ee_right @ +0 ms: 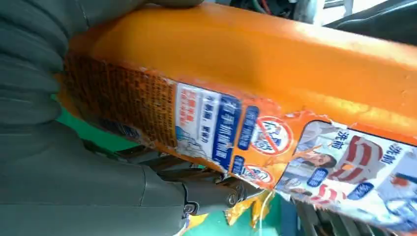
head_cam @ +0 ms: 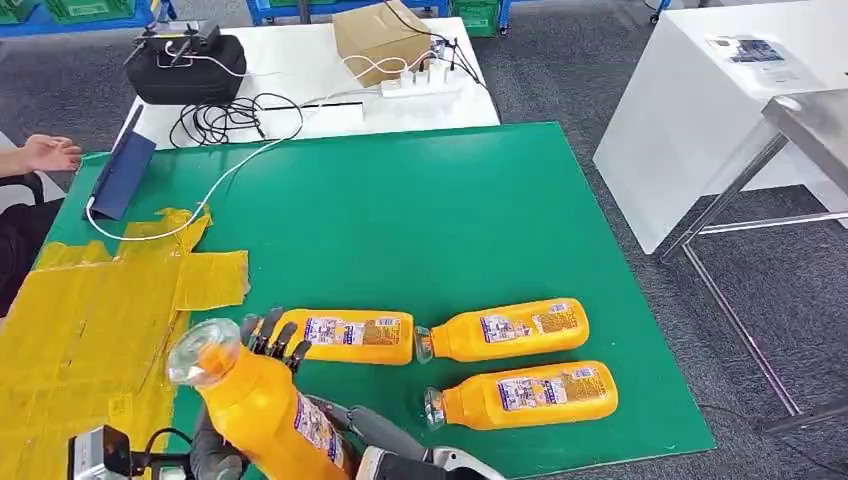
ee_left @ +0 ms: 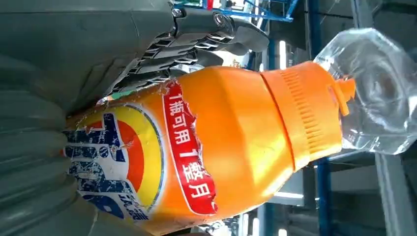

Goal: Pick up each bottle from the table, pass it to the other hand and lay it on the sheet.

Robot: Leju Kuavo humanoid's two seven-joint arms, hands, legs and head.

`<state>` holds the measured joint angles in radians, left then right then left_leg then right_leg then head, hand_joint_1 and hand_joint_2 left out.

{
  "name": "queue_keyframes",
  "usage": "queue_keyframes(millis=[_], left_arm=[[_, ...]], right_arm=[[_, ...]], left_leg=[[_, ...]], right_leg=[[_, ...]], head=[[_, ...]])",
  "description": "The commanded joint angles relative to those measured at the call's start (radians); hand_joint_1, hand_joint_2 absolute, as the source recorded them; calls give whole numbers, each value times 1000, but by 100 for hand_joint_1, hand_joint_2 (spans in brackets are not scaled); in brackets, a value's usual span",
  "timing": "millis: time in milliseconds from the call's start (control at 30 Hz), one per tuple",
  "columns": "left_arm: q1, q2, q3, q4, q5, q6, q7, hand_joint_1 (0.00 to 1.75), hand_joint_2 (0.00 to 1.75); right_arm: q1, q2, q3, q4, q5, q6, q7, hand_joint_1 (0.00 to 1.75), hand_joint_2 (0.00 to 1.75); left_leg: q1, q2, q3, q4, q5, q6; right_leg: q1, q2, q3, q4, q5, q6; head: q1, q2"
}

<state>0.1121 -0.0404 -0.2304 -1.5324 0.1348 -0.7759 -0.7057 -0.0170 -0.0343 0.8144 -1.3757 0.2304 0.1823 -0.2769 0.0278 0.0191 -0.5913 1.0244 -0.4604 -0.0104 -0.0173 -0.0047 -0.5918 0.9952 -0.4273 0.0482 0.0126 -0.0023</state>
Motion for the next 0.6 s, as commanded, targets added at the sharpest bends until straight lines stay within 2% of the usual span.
queue_keyframes(millis=[33,67,100,300,467,600], left_arm=[[-50,87,-191,129,-150,116,8,0,175],[-50,86,-192,135,-153,129,8,52,175],[-51,87,-193,145,-150,135,8,175,175],[-48,94,-199,134,-158,159,8,175,175],[-47,121,-228,112,-181,195,8,175,175],[-54,129,-238,122,-187,208,8,175,175]], right_arm=[[-111,56,60,183,1,13,9,175,175],[-111,55,60,184,1,13,9,175,175],[-110,53,61,184,1,13,8,175,175],[-114,53,64,187,0,19,7,175,175],[-125,62,67,197,-7,27,8,175,175],[-131,68,70,199,-11,32,10,175,175]], left_leg=[[-1,0,3,-2,0,1],[-1,0,5,-4,0,2],[-1,0,3,-2,0,1],[-1,1,7,-4,-1,3],[0,1,2,-1,0,1],[0,2,4,-2,-1,2]], right_leg=[[0,1,2,-1,1,-2],[0,2,4,-2,1,-3],[-1,1,2,-1,0,-1],[0,4,5,-2,0,-3],[0,2,1,0,0,-1],[0,4,3,-1,0,-3]], head=[[0,0],[0,0],[0,0],[0,0],[0,0],[0,0]])
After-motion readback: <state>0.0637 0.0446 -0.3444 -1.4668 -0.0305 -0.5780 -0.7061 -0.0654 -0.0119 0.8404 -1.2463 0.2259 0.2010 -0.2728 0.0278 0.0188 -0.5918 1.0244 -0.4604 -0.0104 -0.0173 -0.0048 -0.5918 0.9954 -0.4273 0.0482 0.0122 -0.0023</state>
